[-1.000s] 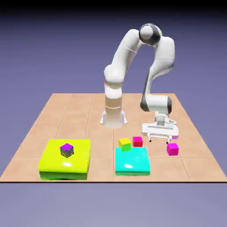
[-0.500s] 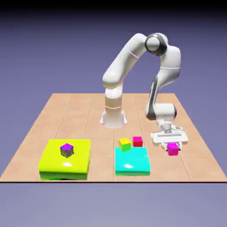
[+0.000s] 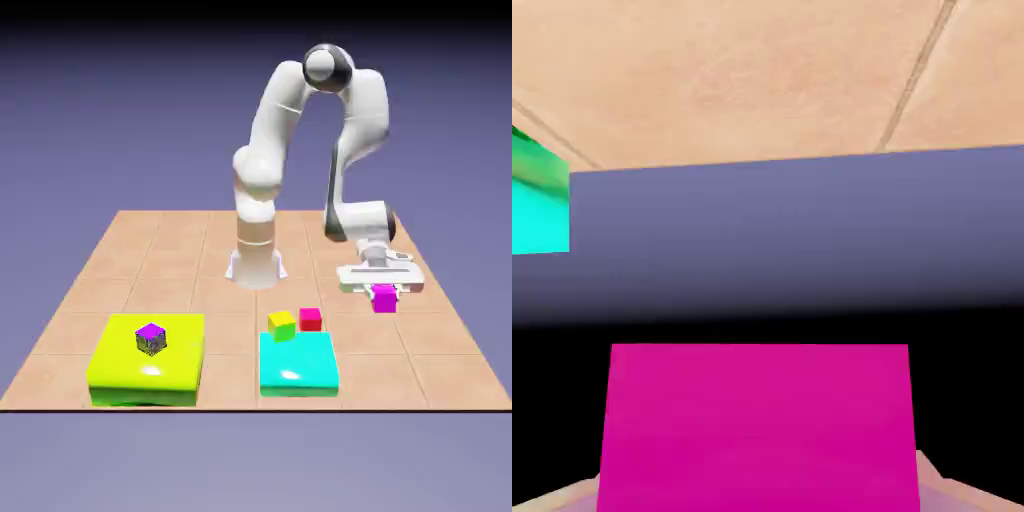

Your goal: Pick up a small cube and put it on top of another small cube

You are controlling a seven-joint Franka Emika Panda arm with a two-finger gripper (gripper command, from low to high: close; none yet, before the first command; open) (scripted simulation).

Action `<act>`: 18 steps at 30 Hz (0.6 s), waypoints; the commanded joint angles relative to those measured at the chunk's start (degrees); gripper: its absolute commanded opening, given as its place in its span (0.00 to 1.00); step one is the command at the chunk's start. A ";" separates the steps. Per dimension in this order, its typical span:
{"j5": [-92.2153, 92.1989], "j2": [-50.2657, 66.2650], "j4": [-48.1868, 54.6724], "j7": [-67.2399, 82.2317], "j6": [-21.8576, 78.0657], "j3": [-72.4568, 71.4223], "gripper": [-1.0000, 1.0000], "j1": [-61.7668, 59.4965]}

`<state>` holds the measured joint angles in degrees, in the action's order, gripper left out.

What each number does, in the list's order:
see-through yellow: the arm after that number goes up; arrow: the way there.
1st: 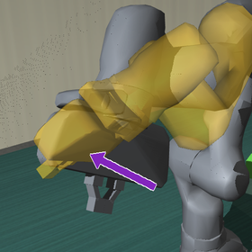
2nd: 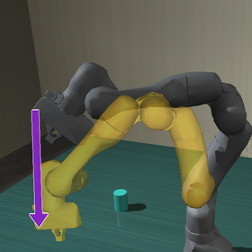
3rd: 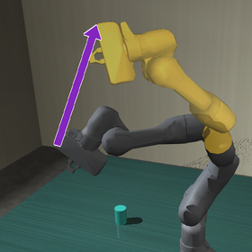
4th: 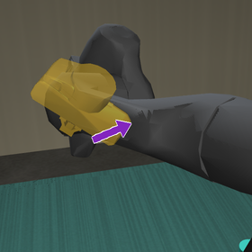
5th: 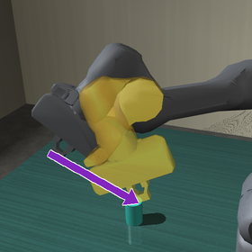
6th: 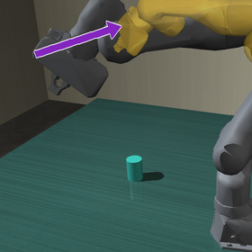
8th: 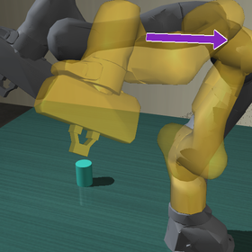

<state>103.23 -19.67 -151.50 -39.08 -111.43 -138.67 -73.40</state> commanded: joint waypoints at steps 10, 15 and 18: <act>-5.69 5.76 -1.73 3.10 2.53 20.77 0.00 15.99; -8.62 8.64 -2.60 4.68 3.80 31.15 0.00 23.98; -10.38 10.37 -3.11 5.63 4.57 37.38 0.00 28.78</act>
<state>92.68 -9.30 -154.62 -33.40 -106.85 -101.29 -44.63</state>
